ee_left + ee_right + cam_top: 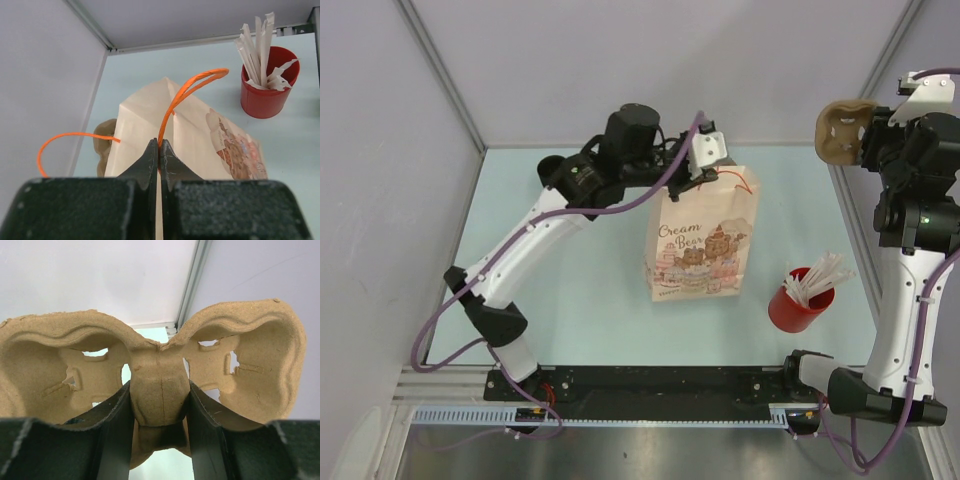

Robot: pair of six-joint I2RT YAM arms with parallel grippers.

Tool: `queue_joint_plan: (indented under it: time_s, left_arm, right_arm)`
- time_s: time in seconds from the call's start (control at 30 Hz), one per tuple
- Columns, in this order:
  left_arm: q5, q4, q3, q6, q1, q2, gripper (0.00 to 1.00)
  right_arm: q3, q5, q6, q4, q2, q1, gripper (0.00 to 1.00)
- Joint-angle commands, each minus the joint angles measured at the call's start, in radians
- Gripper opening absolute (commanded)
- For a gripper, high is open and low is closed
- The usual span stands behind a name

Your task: Pack the takeout coffee

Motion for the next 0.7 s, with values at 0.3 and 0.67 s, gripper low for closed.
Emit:
queue_joint_plan:
  time_s: [0.3,0.67]
  left_arm:
    - [0.418,-0.069,-0.103,0.202,0.171,-0.093,0.0]
    - [0.787,-0.287,-0.132,0.519,0.232,-0.093,0.0]
  right_arm:
    - [0.068,-0.022,0.029,-0.023,0.013,0.034,0.45]
    - [0.069,0.022,0.026,-0.032,0.017,0.085,0.45]
